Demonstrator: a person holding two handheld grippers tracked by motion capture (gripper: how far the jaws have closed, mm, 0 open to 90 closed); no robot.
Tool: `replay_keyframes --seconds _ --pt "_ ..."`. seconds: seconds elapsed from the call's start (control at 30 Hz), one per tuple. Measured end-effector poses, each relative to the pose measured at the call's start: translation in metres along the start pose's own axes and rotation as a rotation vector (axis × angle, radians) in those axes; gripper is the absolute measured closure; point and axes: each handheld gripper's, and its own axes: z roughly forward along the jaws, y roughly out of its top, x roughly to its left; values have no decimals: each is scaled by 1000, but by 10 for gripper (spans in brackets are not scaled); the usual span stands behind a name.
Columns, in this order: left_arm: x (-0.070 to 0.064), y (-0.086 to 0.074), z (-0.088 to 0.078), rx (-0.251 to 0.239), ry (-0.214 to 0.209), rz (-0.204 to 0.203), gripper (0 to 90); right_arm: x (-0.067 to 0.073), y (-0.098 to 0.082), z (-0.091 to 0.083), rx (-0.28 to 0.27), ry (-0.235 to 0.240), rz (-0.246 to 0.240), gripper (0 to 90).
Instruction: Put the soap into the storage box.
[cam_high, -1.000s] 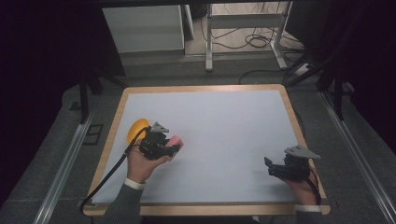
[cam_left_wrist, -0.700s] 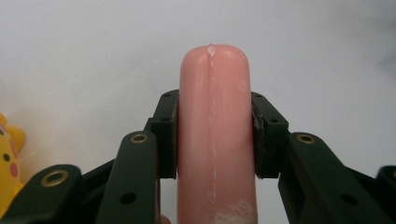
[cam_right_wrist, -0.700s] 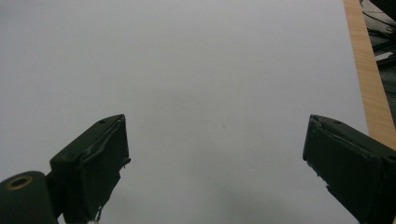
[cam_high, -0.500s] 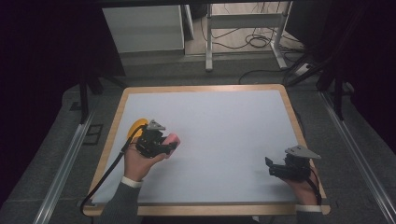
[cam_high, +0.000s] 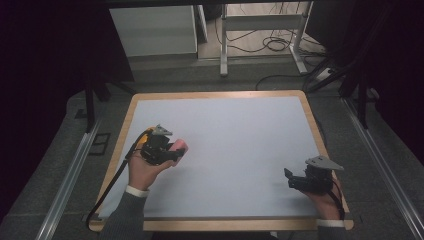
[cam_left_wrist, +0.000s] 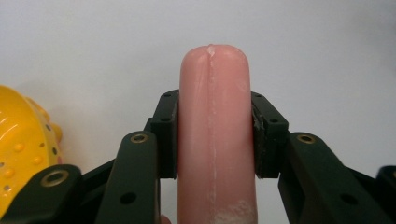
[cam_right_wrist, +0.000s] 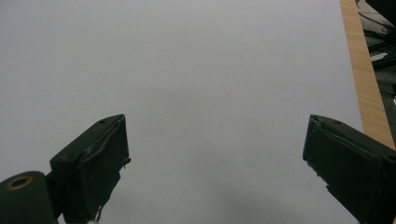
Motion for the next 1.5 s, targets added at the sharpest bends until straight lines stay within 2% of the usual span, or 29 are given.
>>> replay_keyframes --seconds 0.4,0.53,0.87,1.5 --pt "9 0 -5 -7 16 -18 602 0 0 0 1 -5 1 66" --pt "11 1 -5 -9 21 -21 602 0 1 -1 -20 -11 -2 67" --pt "20 2 -7 -13 37 -38 602 0 -1 0 -3 -9 -3 67" --pt "38 -1 -11 -19 75 -82 602 -1 -1 0 -4 -9 7 67"
